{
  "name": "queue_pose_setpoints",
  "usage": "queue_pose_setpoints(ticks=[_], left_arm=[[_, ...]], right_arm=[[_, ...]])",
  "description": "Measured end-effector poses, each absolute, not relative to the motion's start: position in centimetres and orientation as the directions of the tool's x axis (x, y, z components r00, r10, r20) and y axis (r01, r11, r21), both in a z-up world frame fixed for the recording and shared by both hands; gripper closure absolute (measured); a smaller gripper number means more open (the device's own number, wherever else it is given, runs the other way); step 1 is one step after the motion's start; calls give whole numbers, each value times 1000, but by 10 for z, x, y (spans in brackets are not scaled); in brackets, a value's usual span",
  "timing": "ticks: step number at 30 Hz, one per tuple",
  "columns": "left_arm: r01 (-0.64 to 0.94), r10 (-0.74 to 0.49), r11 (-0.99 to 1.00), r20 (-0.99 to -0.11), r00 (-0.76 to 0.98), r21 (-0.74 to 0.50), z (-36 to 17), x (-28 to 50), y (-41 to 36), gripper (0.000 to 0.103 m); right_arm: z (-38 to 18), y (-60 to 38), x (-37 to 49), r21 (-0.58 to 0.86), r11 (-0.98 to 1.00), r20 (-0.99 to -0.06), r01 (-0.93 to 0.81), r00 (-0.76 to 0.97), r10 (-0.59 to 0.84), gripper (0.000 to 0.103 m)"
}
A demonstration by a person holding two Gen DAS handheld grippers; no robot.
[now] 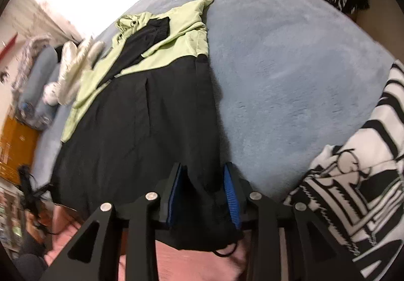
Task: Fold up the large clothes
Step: 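Grasp the black hem with the left tool while the right tool grasps it too, then lift the black hem with both tools and fold it toward the green hood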
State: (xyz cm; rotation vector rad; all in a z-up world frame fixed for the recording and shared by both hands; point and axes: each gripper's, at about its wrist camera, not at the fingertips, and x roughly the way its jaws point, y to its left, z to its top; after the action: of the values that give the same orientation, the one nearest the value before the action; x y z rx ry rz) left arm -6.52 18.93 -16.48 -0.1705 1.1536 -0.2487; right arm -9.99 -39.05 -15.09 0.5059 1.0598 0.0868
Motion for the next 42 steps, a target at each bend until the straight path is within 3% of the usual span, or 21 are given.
queue_pose_setpoints(ticks=[3, 5, 6, 7, 11, 22, 25, 32, 42], left_arm=[[72, -268, 963, -879, 395, -261, -162, -68, 190, 99], [69, -229, 973, -881, 415, -220, -156, -74, 185, 100], [65, -206, 978, -882, 424, -197, -153, -79, 183, 101], [60, -192, 981, -883, 428, -184, -150, -82, 181, 101], [22, -158, 986, -886, 436, -165, -136, -95, 180, 102], [29, -185, 982, -909, 375, -188, -106, -125, 190, 103], [25, -215, 975, -913, 348, -220, -103, -131, 192, 103], [-28, -388, 904, -845, 367, -427, -76, -106, 208, 103], [-115, -424, 831, -754, 502, -544, -41, 7, 224, 102]], right_arm=[[-150, -385, -96, 457, 876, -801, 155, 501, 329, 59], [-148, -376, -94, 394, 909, -819, 138, 501, 279, 63], [-146, -369, -94, 335, 933, -839, 128, 492, 234, 87], [-145, -364, -93, 303, 946, -851, 118, 479, 213, 99], [-125, -345, -98, 166, 984, -874, 69, 472, 114, 100], [-83, -329, -128, 55, 997, -904, -48, 422, 70, 101], [-78, -330, -134, 70, 996, -907, -48, 412, 84, 101], [-67, -347, -119, 249, 968, -864, 23, 456, 212, 101], [-24, -377, -9, 447, 886, -748, 120, 593, 297, 101]])
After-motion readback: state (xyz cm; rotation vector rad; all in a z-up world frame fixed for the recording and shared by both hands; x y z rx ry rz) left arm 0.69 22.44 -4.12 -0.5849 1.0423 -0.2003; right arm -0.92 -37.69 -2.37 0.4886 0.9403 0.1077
